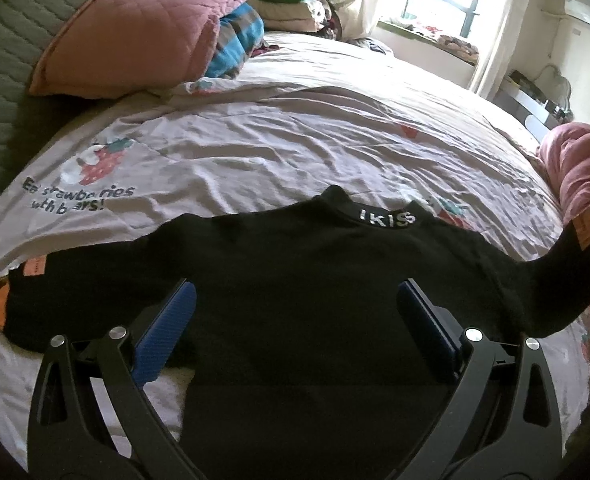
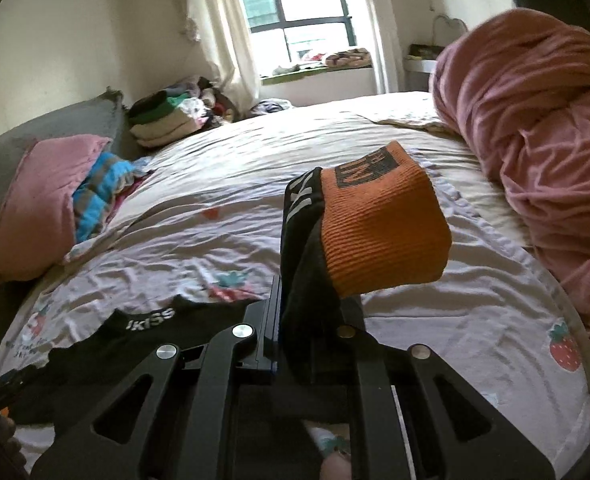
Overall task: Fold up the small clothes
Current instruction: 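Lift the cuff with the right gripper and fold the sleeve across the shirt body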
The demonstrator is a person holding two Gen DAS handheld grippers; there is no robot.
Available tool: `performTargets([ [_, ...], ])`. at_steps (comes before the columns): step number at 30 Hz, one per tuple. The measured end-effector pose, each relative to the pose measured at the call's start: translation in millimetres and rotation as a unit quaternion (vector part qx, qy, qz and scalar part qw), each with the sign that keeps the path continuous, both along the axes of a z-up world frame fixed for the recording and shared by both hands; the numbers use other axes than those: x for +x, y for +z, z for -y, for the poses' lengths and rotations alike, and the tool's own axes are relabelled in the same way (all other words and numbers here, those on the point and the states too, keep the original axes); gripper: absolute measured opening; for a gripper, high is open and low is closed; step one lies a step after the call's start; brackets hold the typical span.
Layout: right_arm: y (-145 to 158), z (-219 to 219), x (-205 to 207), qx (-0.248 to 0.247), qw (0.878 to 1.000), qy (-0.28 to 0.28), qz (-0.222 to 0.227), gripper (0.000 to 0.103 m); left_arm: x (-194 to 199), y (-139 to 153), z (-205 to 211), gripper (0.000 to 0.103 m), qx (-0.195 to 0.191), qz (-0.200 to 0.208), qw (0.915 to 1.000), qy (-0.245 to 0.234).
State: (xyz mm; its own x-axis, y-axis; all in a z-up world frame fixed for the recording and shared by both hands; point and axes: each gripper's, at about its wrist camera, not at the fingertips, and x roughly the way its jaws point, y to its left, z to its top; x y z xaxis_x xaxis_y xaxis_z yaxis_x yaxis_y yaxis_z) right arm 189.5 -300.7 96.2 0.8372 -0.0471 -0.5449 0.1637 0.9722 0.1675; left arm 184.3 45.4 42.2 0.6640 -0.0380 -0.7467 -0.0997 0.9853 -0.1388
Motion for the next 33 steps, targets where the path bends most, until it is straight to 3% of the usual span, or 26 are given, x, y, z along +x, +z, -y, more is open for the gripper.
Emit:
performTargets([
  [4,2,-25,2,-0.004,1.000,0.027,-0.001,0.009,-2,-1,-13,0.094,-0.012,-0.002,0.9999,0.010],
  [18,-6,-107,8,-0.024,0.994,0.104,-0.003,0.009,-4,-20,-49,0.094,-0.107,-0.026,0.9936,0.021],
  [33,-53,-194,17,-0.038,0.981,0.186,-0.039,0.009,-1,-35,-69,0.094,-0.155,-0.045,0.9862,0.035],
])
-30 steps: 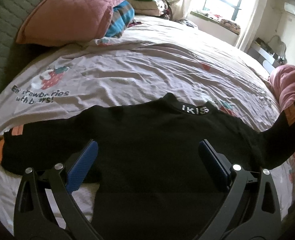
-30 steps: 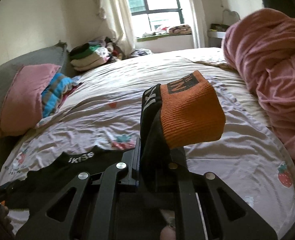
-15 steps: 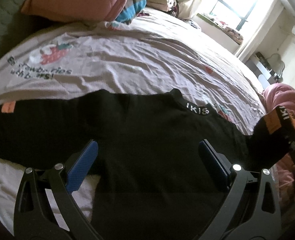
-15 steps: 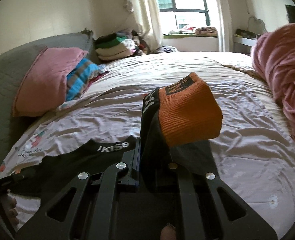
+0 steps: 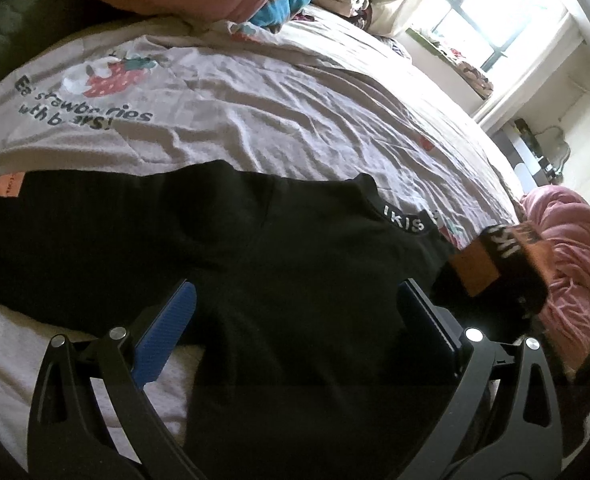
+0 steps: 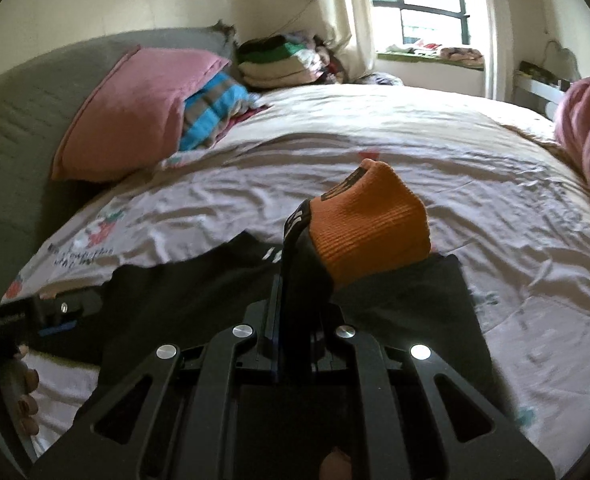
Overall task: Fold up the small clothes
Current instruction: 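Lift the cuff with the right gripper and fold the sleeve across the shirt body, then open the right gripper while the left gripper takes the cuff and lays it flat on the shirt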
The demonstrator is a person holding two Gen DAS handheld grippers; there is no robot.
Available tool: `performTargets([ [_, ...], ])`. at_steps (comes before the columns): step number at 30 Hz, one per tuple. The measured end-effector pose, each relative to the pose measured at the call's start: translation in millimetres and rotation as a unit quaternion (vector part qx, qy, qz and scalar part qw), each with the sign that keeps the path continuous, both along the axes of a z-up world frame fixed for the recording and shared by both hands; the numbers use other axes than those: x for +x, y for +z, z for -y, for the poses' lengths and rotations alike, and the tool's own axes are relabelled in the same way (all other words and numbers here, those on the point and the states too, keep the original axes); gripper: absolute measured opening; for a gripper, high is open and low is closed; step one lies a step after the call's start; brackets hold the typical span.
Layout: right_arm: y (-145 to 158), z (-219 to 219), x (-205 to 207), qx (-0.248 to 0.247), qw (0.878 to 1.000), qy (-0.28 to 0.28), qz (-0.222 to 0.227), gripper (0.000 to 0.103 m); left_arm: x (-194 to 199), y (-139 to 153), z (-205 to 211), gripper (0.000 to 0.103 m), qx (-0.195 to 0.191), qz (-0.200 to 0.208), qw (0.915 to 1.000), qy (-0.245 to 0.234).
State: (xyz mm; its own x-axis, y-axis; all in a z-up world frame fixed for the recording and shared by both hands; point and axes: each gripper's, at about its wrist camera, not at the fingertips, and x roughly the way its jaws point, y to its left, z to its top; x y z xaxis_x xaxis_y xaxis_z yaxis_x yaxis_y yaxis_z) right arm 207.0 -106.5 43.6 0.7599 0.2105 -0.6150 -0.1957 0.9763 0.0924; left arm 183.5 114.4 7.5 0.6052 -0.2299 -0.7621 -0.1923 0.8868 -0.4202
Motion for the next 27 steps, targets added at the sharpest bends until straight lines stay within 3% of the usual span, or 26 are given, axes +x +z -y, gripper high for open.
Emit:
performTargets([
  [5,-21,-29,-3,-0.011,0.999,0.032,-0.021,0.010,1,-6,-6,0.094,-0.032,-0.007,0.9995,0.002],
  [6,-24,-33,-4,-0.013,0.999,0.040,-0.025,0.016,0,-7,-7,0.094,-0.035,-0.009,0.9993,0.004],
  [7,-28,-40,-6,-0.016,0.998,0.050,-0.029,0.028,1,-8,-8,0.094,-0.038,-0.010,0.9992,0.005],
  [13,-31,-56,-24,-0.007,0.994,0.104,-0.035,0.048,0,-7,-17,0.094,-0.050,-0.008,0.9987,0.010],
  [20,-20,-38,-38,0.009,0.995,0.100,-0.024,0.049,2,-13,-9,0.094,-0.047,-0.012,0.9988,-0.012],
  [22,-20,-24,-35,0.014,0.996,0.081,-0.027,0.049,4,-18,1,0.087,-0.033,-0.018,0.9989,-0.028],
  [24,-22,-12,-33,0.012,0.998,0.062,-0.030,0.049,4,-24,12,0.070,-0.023,-0.025,0.9985,-0.043],
  [27,-26,11,-28,0.013,0.999,0.025,-0.039,0.049,7,-35,25,0.060,-0.008,-0.038,0.9974,-0.061],
])
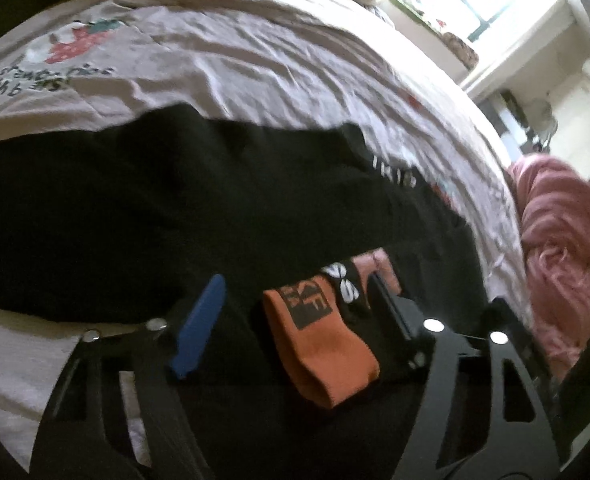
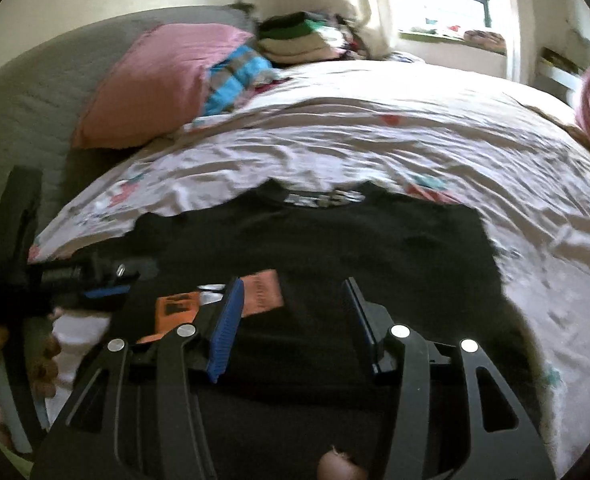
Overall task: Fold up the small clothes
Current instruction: 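Open the right gripper while the left gripper takes the cuff and lays it flat on the shirt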
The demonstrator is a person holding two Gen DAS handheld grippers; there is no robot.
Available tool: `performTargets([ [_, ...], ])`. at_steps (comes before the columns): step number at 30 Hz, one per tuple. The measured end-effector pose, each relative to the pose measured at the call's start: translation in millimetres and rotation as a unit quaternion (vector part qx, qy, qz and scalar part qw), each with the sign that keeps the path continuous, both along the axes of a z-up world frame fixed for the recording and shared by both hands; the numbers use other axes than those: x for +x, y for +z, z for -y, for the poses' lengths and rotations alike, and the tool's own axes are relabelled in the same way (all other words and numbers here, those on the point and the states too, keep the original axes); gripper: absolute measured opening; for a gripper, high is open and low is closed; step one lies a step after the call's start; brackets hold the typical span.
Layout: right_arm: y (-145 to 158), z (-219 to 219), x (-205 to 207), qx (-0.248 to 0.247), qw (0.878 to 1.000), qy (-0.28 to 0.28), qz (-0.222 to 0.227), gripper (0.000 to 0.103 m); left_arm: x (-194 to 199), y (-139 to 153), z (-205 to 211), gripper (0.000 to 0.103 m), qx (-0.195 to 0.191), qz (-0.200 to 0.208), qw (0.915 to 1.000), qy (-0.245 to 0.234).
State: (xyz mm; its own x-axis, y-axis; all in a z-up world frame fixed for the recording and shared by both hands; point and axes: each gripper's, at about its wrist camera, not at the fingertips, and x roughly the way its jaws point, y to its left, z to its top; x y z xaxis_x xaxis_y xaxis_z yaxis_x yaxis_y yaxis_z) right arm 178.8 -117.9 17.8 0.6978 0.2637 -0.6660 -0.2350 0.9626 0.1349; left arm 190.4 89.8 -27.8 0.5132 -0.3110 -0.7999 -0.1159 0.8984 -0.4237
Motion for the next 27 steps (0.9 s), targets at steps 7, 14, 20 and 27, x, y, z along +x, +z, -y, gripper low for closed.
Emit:
performTargets([
  [7,-7,47,5,0.006,0.998,-0.060,-0.011,0.049,3,-26,21,0.054,0.022,-0.031,0.9991,-0.016],
  [14,-11,87,12,-0.001,0.992,-0.121,-0.019,0.049,4,-27,41,0.012,0.050,-0.021,0.9976,-0.043],
  [20,-19,110,20,-0.005,0.988,-0.151,-0.029,0.049,4,6,51,0.006,0.099,0.039,0.9921,-0.068],
  [27,-27,112,23,-0.020,0.986,-0.159,-0.038,0.049,4,25,47,0.006,0.137,0.073,0.9859,-0.063],
])
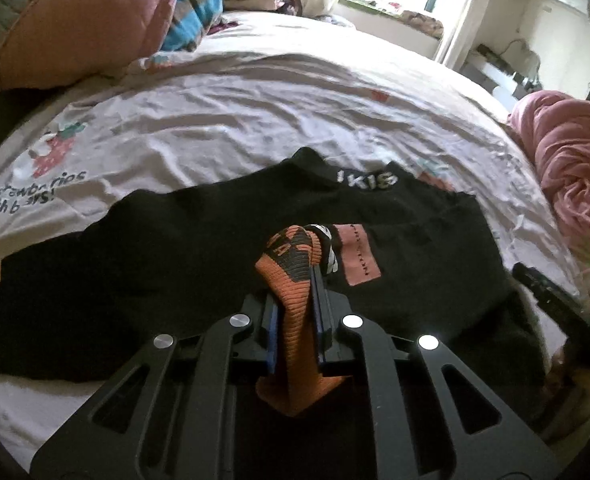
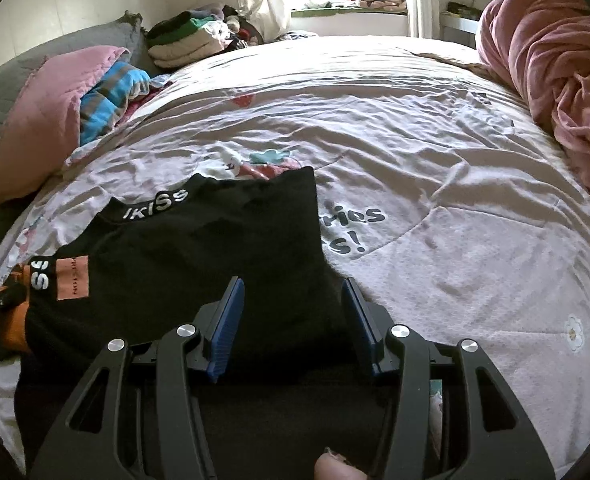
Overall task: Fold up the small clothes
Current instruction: 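Open the right gripper while the left gripper takes the cuff and lays it flat on the shirt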
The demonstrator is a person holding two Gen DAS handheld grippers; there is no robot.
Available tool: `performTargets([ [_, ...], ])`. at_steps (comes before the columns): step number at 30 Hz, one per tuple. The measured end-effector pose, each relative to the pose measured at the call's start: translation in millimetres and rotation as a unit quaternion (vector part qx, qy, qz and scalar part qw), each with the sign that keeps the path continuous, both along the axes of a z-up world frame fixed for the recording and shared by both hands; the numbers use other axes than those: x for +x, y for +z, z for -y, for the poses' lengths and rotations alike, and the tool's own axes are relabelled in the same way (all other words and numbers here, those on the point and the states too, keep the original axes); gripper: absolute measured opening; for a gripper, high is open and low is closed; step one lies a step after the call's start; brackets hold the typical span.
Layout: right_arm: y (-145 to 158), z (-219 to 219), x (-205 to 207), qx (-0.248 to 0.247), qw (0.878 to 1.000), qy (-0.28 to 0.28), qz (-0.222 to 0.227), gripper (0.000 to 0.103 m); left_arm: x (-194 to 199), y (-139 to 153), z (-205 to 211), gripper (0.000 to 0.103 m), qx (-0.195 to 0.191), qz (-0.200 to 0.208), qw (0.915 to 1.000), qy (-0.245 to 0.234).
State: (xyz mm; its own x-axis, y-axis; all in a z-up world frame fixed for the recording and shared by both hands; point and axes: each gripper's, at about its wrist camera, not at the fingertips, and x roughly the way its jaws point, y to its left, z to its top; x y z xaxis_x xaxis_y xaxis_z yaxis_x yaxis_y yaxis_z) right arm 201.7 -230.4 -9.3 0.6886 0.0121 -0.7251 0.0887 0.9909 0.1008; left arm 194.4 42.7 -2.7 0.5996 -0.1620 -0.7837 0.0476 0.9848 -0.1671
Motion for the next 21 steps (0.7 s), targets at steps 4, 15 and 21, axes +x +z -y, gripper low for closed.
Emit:
performTargets([
  [4,-5,-8,4,-0.030,0.999,0.008,-0.010,0.049,5,-21,0,0.007,0.016,-0.033,0.9993,0.005],
  [15,-38,-5,33,-0.081,0.994,0.004,-0.069,0.049,-8,3,-32,0.014,0.003,0.003,0.9987,0.052],
  [21,-37,9,24,-0.067,0.996,-0.018,-0.060,0.049,-7,-4,-14,0.014,-0.007,-0.014,0.9997,0.020],
])
